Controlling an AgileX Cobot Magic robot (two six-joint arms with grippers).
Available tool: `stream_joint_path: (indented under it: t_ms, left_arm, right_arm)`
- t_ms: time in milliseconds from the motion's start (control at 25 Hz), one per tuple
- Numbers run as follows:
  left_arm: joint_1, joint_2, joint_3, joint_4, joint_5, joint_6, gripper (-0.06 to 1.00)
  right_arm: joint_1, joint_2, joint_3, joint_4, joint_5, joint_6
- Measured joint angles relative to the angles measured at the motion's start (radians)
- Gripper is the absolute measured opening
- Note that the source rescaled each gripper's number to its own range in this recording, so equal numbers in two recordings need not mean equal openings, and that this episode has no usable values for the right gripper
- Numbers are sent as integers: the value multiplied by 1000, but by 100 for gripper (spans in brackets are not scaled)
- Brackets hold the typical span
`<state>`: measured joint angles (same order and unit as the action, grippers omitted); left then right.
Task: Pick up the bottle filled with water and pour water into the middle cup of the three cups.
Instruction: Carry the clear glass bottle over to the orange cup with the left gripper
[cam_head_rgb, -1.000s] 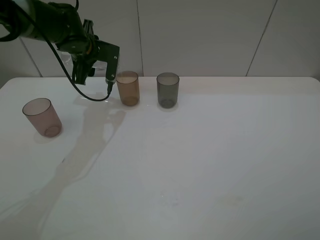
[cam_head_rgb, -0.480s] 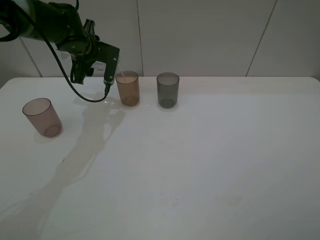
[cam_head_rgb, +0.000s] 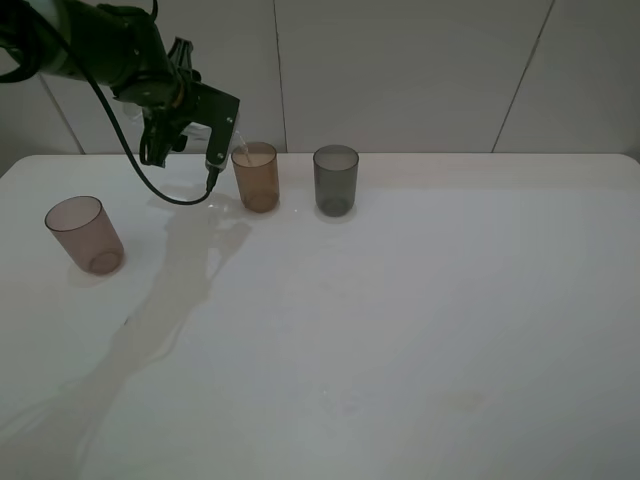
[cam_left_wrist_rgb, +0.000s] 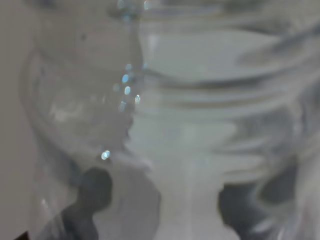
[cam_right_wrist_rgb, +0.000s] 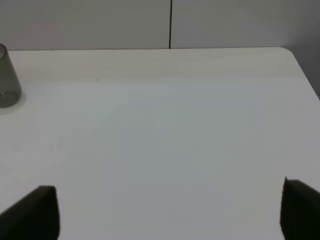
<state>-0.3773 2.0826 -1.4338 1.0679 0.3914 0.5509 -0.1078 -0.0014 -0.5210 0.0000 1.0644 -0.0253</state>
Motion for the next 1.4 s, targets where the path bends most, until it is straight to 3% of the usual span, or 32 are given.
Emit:
stream_joint_path:
  t_ms: [520, 1400]
  left_arm:
    - [0, 0, -1, 28, -18, 59, 2]
    - [0, 0, -2, 113, -30, 67, 2]
  right_arm:
    - [0, 0, 0, 0, 0, 0]
    - [0, 0, 0, 0, 0, 0]
